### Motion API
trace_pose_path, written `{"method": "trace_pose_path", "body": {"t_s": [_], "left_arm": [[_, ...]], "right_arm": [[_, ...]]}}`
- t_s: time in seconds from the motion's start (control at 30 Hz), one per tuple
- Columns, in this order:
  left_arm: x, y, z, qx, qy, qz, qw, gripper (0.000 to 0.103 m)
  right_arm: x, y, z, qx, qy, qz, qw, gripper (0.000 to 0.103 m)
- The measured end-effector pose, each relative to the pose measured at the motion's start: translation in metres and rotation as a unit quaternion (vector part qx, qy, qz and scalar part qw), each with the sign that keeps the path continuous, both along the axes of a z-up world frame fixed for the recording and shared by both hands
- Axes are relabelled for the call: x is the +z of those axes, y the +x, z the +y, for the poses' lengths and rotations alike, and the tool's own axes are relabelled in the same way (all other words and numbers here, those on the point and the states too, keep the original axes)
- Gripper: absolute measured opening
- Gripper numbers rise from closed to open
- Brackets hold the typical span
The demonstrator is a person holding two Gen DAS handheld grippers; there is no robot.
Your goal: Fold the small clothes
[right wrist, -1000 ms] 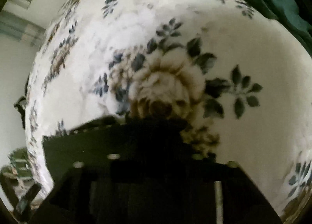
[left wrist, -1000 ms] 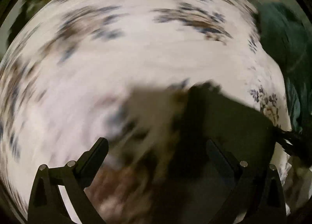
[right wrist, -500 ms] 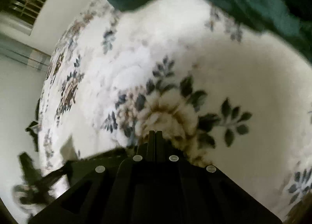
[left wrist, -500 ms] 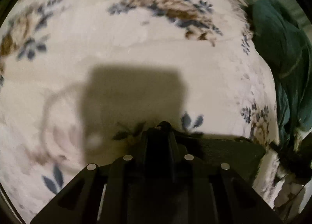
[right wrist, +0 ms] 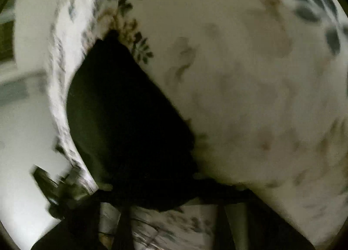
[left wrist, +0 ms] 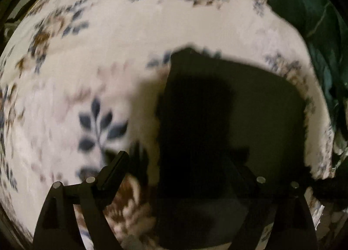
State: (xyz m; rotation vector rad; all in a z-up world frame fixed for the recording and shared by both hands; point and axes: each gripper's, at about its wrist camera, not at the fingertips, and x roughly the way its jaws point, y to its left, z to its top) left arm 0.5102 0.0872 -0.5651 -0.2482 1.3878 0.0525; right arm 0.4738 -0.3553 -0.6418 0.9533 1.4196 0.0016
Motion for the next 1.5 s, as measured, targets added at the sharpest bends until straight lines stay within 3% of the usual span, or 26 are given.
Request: {"method": "trace_pose_path", "body": {"t_s": [0.13,0.23,0.3,0.37,0.4,0.43,0.47,0.53,0.63,0.7,0.8,0.93,1.1,1.23,1.5], "left_arm": [[-0.009,-0.013,-0.003,0.009,-0.014,0.014,0.9998,0.087],[-0.008,-0.012,-0.009,-0.005,-0.016,0.017,0.9997,0.087],[-0.004,-0.01,-0.013,-0.014,-0.021,0.016,0.9995,0.087],[0.002,-0.012,-0.016,-0.023,-0.023,0.017,0.9993,0.087],[0.008,-0.017,-0.018,-0.027,-0.027,0.015,0.9992,0.087],[0.011,-0.022,-0.019,-0.029,-0.032,0.012,0.999,0.087],[0.014,-0.029,-0.021,-0.032,-0.036,0.011,0.9988,0.087],[0.014,-0.044,-0.026,-0.039,-0.042,0.017,0.9982,0.087],[-0.003,-0.06,-0.028,-0.027,-0.043,0.037,0.998,0.087],[-0.013,-0.063,-0.02,-0.002,-0.068,0.039,0.9969,0.087],[-0.018,-0.058,-0.007,0.026,-0.117,0.019,0.9926,0.087],[-0.032,-0.037,0.009,0.04,-0.161,0.012,0.9862,0.087],[-0.047,-0.012,0.018,0.047,-0.204,-0.006,0.9777,0.092],[-0.051,0.005,0.012,0.027,-0.211,-0.012,0.977,0.094],[-0.055,0.021,0.02,0.044,-0.231,-0.021,0.9717,0.094]], "right_arm": [[0.045,-0.026,0.006,-0.013,-0.05,-0.064,0.997,0.005],[0.05,-0.044,0.004,-0.008,-0.079,-0.051,0.996,0.005],[0.03,-0.047,0.001,0.015,-0.092,-0.007,0.996,0.005],[0.007,-0.045,-0.002,0.017,-0.071,0.043,0.996,0.007],[0.002,-0.049,-0.009,-0.008,-0.047,0.052,0.997,0.011],[0.003,-0.052,-0.012,-0.021,-0.032,0.048,0.998,0.019],[0.005,-0.057,-0.018,-0.035,-0.015,0.037,0.999,0.038],[0.008,-0.065,-0.026,-0.062,0.003,0.019,0.998,0.058],[-0.008,-0.08,-0.032,-0.103,0.068,0.031,0.992,0.06],[-0.019,-0.089,-0.024,-0.118,0.114,0.029,0.986,0.06],[-0.032,-0.099,0.005,-0.102,0.158,0.01,0.982,0.073],[-0.053,-0.087,0.049,-0.075,0.205,-0.023,0.976,0.074],[-0.057,-0.062,0.082,-0.053,0.221,-0.081,0.971,0.076],[-0.061,-0.046,0.102,-0.068,0.227,-0.092,0.967,0.076],[-0.056,-0.02,0.125,-0.085,0.225,-0.096,0.966,0.079]]}}
